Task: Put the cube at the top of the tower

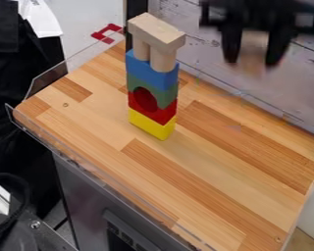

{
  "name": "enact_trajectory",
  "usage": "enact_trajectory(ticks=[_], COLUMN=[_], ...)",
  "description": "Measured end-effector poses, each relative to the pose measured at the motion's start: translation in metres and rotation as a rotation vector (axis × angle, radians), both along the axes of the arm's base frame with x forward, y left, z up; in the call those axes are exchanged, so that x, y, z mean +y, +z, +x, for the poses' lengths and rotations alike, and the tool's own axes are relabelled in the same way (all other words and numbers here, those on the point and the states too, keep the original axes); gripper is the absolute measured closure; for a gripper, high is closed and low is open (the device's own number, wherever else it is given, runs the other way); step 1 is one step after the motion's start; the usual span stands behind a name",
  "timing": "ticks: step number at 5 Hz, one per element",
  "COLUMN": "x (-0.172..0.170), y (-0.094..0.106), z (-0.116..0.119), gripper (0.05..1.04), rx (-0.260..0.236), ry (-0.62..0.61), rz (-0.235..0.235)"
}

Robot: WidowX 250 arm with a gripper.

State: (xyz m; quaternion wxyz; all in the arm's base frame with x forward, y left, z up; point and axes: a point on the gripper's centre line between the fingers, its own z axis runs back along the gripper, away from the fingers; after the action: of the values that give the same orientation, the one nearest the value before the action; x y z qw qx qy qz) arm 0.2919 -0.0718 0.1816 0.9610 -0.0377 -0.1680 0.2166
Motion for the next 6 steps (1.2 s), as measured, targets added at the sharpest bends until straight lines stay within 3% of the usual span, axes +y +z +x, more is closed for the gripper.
enact_trajectory(ticks=[1, 2, 3, 4, 6], x=[0.017, 0.038, 0.053, 0.065, 0.087], y=[0.042, 0.065, 0.073, 0.067, 0.046], z=[0.008, 0.013, 0.011, 0.002, -0.031], gripper=[0.571, 0.570, 0.570, 0.570, 0.570], rx=[-0.008, -0.030, -0.013, 0.054, 0.168], ry=[0.040, 0.054, 0.055, -0.006, 0.014], rz=[-0.020, -0.016, -0.002, 0.010, -0.037])
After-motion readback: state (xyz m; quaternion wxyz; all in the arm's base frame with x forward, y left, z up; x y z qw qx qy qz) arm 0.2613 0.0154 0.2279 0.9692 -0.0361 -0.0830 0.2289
